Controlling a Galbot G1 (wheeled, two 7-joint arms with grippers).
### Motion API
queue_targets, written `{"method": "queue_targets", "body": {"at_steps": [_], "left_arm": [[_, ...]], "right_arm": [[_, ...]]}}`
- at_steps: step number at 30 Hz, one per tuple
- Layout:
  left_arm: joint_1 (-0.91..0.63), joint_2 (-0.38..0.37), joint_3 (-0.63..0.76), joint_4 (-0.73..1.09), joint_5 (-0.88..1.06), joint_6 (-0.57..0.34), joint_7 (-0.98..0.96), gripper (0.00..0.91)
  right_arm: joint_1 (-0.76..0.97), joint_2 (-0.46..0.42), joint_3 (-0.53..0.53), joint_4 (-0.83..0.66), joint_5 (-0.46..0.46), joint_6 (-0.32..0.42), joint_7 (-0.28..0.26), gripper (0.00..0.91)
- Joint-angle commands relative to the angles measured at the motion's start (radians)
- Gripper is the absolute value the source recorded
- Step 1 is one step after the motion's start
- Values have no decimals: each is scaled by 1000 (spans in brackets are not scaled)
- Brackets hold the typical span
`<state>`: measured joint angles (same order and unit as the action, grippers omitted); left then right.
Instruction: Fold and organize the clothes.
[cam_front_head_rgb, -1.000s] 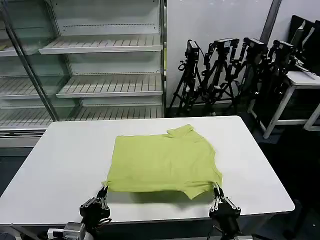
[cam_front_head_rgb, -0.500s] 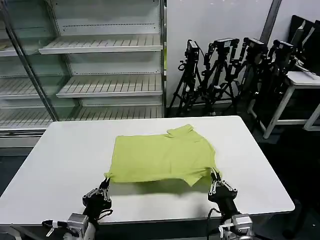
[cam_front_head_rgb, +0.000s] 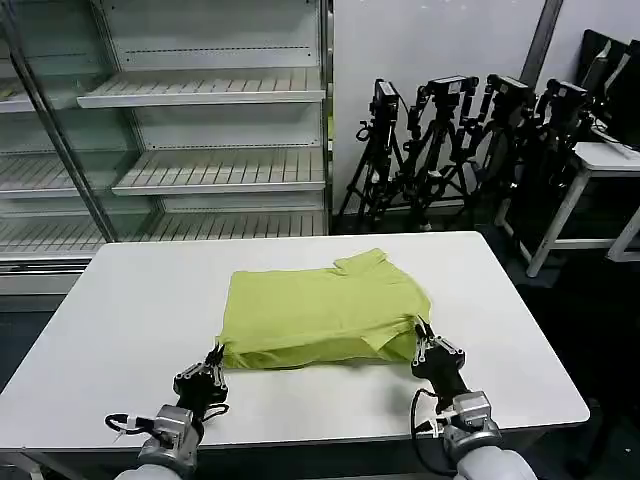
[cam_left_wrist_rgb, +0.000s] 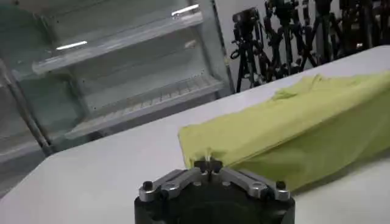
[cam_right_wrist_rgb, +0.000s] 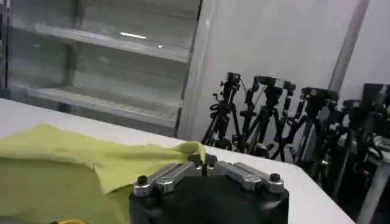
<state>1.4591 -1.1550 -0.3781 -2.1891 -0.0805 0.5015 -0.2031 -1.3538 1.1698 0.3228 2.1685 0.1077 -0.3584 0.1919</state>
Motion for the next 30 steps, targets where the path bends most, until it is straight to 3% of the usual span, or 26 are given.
{"method": "queue_targets", "body": {"at_steps": [1, 17, 20, 21, 22, 23, 24, 30], "left_arm": [[-73, 11, 13, 69, 19, 3, 0, 20], [-147, 2, 56, 153, 122, -37, -7, 20], [-153, -3, 63, 162, 125, -38, -9, 60], [-155, -4, 66, 168, 129, -39, -10, 232], [-157, -6, 68, 171, 132, -38, -11, 383], [-157, -7, 69, 173, 132, -38, -11, 786], [-158, -8, 69, 174, 132, -38, -13, 907], [-140, -21, 65, 161, 128, -35, -20, 907]], "right_arm": [[81, -20, -12, -91, 4, -13, -6, 0], [152, -12, -50, -173, -14, -30, -7, 0], [156, -5, -64, -193, -36, -34, -10, 0], [157, -2, -67, -197, -40, -35, -11, 121], [158, 1, -70, -203, -47, -40, -11, 403], [158, 7, -72, -211, -61, -52, -14, 907], [156, 10, -74, -211, -63, -49, -14, 907], [115, 23, -54, -173, -87, -18, -18, 907]]}}
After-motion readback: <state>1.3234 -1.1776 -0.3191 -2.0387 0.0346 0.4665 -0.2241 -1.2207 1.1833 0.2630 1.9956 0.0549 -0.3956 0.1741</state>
